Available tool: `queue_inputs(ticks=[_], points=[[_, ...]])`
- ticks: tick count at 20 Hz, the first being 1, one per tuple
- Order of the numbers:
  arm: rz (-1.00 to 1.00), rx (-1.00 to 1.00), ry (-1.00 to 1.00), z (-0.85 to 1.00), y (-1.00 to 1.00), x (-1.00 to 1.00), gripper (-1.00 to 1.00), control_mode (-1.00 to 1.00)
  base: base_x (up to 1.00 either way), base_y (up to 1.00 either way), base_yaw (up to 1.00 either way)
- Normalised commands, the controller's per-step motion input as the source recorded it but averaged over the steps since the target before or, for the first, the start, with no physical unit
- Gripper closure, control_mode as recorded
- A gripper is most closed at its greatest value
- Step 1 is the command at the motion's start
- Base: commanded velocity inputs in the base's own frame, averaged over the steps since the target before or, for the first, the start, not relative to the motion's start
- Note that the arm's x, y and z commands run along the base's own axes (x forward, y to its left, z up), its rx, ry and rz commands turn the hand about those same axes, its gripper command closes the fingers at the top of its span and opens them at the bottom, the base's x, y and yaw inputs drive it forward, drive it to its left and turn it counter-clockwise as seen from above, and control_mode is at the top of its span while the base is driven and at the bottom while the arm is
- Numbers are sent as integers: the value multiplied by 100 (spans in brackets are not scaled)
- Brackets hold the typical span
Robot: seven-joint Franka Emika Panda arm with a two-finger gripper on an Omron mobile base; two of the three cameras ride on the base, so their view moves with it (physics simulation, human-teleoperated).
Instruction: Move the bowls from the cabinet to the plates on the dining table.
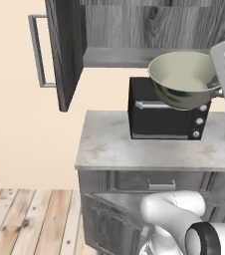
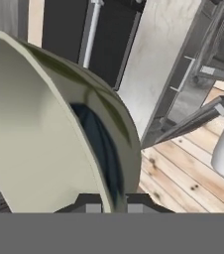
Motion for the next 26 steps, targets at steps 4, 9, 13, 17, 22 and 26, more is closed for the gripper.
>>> queue_inputs(ticks=[4, 9, 13, 17, 22, 26], points=[[0, 0, 0, 0, 0, 0, 100, 100, -2, 4, -25], [0, 0, 0, 0, 0, 0, 100, 100, 0, 1, -25], [0, 0, 0, 0, 0, 0, 100, 100, 0, 1, -25], [0, 0, 0, 0, 0, 0, 100, 100, 0, 1, -25], [0, 0, 0, 0, 0, 0, 100, 100, 0, 1, -25], [0, 0, 0, 0, 0, 0, 100, 100, 0, 1, -25]])
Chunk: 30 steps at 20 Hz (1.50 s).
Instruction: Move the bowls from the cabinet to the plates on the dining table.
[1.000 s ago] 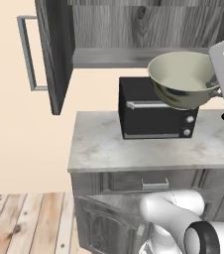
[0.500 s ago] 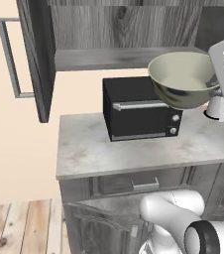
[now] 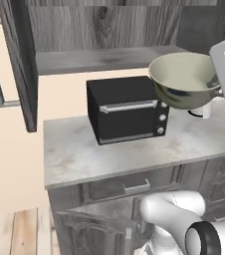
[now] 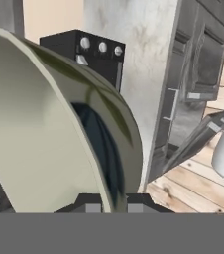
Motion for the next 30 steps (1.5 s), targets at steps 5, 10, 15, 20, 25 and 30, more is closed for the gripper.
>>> queue_inputs(ticks=[5, 10, 15, 20, 25, 30], points=[[0, 0, 0, 0, 0, 0, 100, 100, 0, 1, -25], [0, 0, 0, 0, 0, 0, 100, 100, 0, 1, -25], [0, 0, 0, 0, 0, 0, 100, 100, -4, 3, -25], [0, 0, 0, 0, 0, 0, 100, 100, -12, 4, -23], [0, 0, 0, 0, 0, 0, 100, 100, -14, 4, -23], [0, 0, 0, 0, 0, 0, 100, 100, -15, 3, -22]])
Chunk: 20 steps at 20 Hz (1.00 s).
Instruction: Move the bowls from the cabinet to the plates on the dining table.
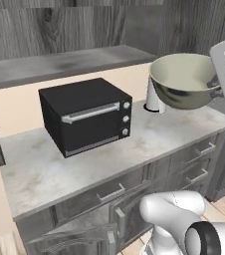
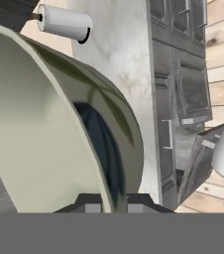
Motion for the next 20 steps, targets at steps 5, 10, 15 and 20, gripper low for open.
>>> queue_inputs(ticks=[5, 10, 15, 20], points=[[0, 0, 0, 0, 0, 0, 100, 100, -15, 2, -21], [0, 0, 0, 0, 0, 0, 100, 100, -7, 1, -23], [0, 0, 0, 0, 0, 0, 100, 100, 0, 0, -25], [0, 0, 0, 0, 0, 0, 100, 100, 0, 0, -25]])
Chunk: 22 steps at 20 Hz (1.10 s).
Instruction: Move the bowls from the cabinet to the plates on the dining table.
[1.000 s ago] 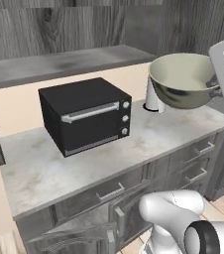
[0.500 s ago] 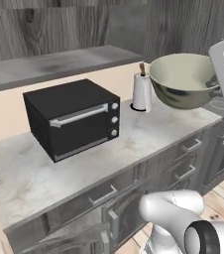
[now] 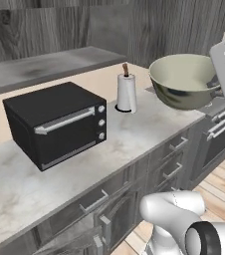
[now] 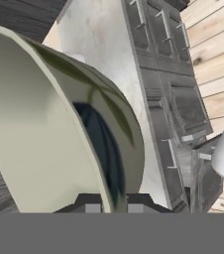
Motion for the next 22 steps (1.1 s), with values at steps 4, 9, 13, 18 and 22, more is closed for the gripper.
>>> queue_inputs(ticks=[4, 9, 13, 18, 22], points=[[0, 0, 0, 0, 0, 0, 100, 100, 0, 0, -25], [0, 0, 0, 0, 0, 0, 100, 100, 0, 0, -25], [0, 0, 0, 0, 0, 0, 100, 100, 0, 0, -25], [0, 0, 0, 0, 0, 0, 100, 100, 0, 0, -25], [0, 0, 0, 0, 0, 0, 100, 100, 0, 0, -25]])
